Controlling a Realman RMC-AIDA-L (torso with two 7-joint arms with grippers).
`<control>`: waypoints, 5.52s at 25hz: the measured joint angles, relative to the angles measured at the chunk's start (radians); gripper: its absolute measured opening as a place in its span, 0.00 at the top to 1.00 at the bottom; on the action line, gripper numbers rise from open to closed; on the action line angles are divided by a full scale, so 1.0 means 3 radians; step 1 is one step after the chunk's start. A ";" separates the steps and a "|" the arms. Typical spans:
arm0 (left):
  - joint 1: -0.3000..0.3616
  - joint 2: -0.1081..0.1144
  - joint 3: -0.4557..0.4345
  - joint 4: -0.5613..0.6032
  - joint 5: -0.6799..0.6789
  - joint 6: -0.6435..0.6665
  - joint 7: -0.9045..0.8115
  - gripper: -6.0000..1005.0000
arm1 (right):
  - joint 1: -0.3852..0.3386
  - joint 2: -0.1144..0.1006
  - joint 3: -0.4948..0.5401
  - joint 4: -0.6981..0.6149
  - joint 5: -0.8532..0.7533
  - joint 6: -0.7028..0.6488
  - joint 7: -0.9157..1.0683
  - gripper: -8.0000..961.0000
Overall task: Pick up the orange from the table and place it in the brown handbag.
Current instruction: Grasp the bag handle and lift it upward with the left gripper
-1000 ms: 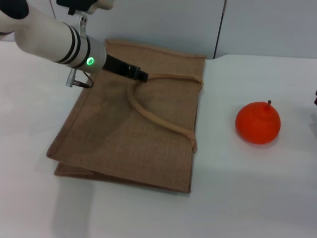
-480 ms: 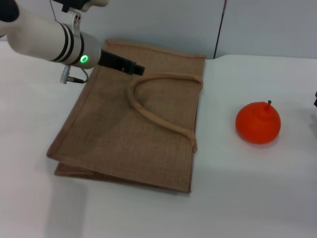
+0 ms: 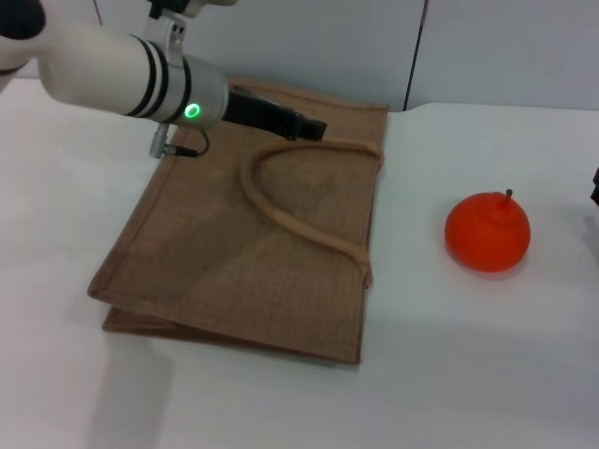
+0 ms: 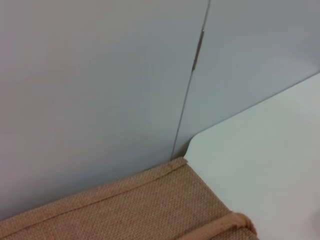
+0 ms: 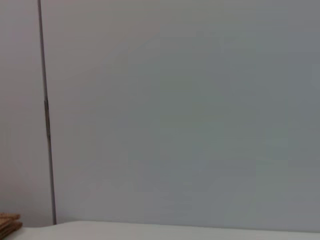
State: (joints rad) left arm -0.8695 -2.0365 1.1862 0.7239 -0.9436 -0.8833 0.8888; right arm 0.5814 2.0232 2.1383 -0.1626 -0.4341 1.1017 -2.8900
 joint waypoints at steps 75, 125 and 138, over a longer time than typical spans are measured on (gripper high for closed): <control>0.0280 0.0038 0.0353 0.0380 0.0659 0.0061 -0.1151 0.40 | 0.0036 0.0000 -0.0041 0.0000 0.0000 0.0016 0.0004 0.17; 0.0116 0.0068 0.0264 -0.0160 0.0656 0.0230 -0.1093 0.41 | 0.0051 0.0005 -0.0051 -0.0077 0.0000 0.0238 0.0005 0.17; 0.0045 0.0090 0.0264 -0.0255 0.0655 0.0217 -0.1066 0.56 | 0.0051 0.0005 -0.0051 -0.0077 0.0000 0.0250 0.0005 0.18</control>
State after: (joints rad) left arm -0.8559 -2.0095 1.2655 0.6474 -0.7470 -0.8183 0.5690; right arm 0.5967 2.0248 2.1231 -0.1856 -0.4341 1.1768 -2.8885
